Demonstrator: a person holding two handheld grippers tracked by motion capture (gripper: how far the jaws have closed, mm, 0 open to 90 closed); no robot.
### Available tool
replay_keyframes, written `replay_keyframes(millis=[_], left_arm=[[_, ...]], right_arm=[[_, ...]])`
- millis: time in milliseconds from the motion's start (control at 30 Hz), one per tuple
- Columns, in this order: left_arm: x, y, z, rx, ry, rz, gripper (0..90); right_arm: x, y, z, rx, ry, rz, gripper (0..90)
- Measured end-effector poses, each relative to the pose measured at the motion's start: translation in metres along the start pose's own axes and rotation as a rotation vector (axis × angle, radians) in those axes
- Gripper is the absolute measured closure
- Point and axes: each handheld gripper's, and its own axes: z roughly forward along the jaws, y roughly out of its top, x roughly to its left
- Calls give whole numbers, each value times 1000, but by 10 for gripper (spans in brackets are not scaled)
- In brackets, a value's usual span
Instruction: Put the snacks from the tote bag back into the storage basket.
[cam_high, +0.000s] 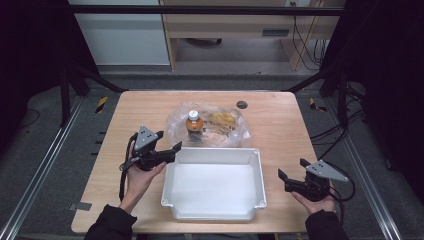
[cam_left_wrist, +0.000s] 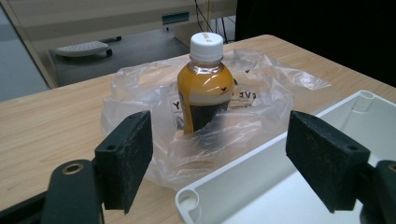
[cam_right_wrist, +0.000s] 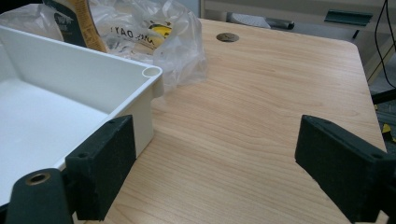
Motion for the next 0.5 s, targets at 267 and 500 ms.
replay_keyframes(millis=[267, 500], left_arm=[[-5, 10, 5, -5, 2, 13, 232], [-7, 17, 10, -14, 6, 18, 239]], right_arm=[[0, 0, 0, -2, -2, 0, 127], [0, 0, 0, -1, 0, 1, 127]])
